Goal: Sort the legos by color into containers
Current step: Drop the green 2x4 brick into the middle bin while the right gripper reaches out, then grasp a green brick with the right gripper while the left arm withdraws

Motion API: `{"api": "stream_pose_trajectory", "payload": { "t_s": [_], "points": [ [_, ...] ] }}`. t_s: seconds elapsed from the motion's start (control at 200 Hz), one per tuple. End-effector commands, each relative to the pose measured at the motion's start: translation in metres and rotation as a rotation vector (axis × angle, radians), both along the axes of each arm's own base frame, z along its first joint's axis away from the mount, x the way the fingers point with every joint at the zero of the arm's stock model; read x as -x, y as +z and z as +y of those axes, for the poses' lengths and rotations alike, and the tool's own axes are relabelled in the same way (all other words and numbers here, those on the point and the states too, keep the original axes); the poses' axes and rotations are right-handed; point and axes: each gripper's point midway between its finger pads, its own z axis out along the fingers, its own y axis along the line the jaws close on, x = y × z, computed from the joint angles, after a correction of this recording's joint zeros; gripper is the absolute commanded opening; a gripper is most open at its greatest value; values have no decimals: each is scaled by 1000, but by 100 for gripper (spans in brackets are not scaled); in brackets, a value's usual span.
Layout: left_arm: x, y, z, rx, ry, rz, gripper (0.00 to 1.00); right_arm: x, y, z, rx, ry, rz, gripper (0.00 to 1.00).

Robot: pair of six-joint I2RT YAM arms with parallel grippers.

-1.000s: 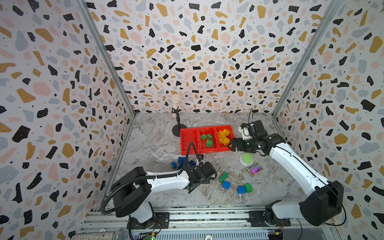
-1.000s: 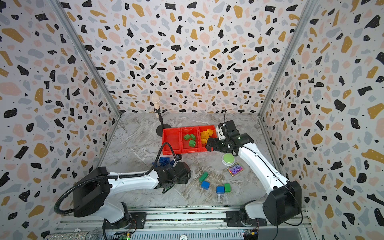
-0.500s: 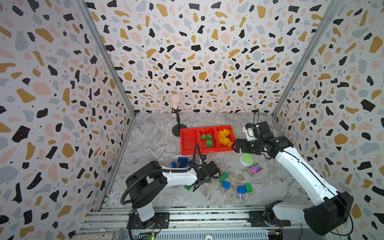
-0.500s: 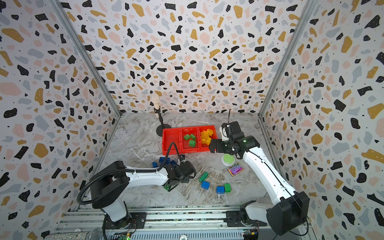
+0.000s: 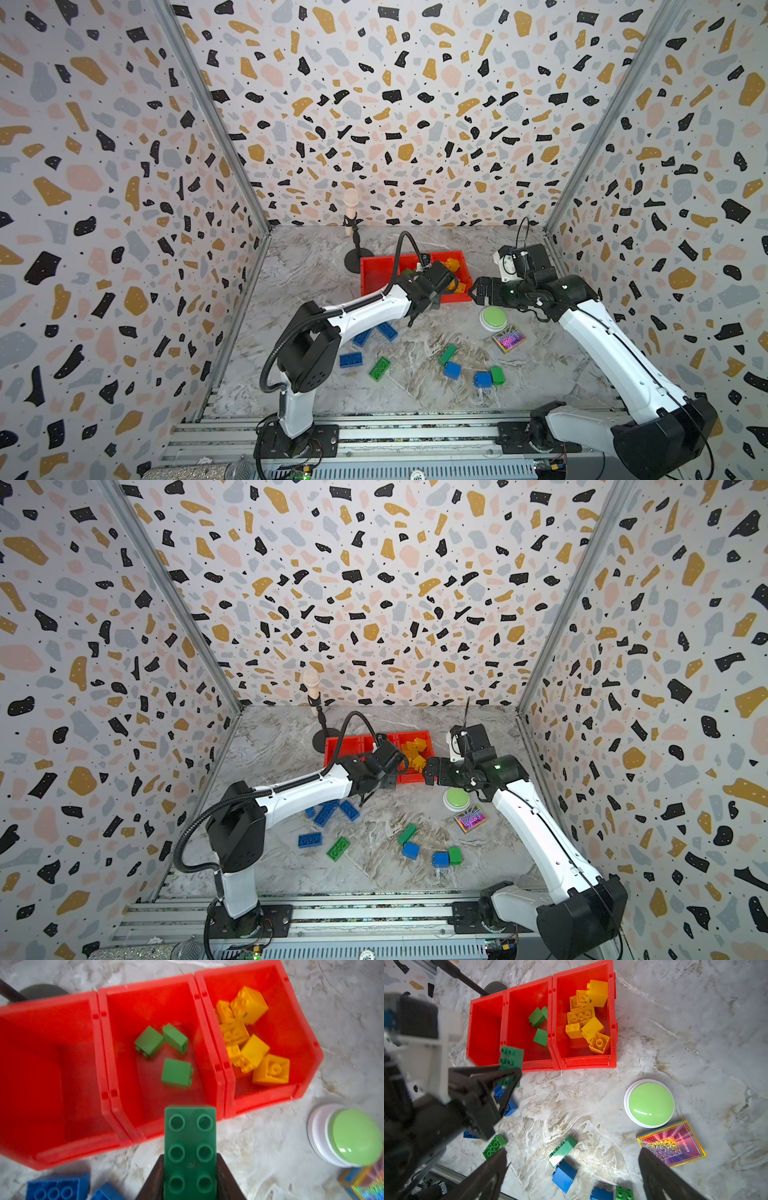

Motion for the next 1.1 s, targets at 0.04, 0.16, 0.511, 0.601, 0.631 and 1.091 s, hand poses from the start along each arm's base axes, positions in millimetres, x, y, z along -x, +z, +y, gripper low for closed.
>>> {"api": "stream_pose_trajectory", "payload": {
  "t_s": [0.04,0.16,0.511,0.601,0.631,1.091],
  "points": [
    [-41,-5,9,-76,-18,5,16,12,7,-6,-24,-37,9,99],
    [-73,-9,8,-54,0,12,19,17,6,-6,-42,-51,22,99],
    [-94,8,-3,12,-53,-6,90,35,-33,9,6,-65,167,99],
    [-86,33,5,26,-62,-50,91,44,-49,25,29,-55,205,97],
    [-82,39,10,25,-65,-65,92,47,-55,31,30,-52,219,95],
    [34,22,162,-47,70,-106,98,88,-154,77,38,-83,466,69]
  ]
}}
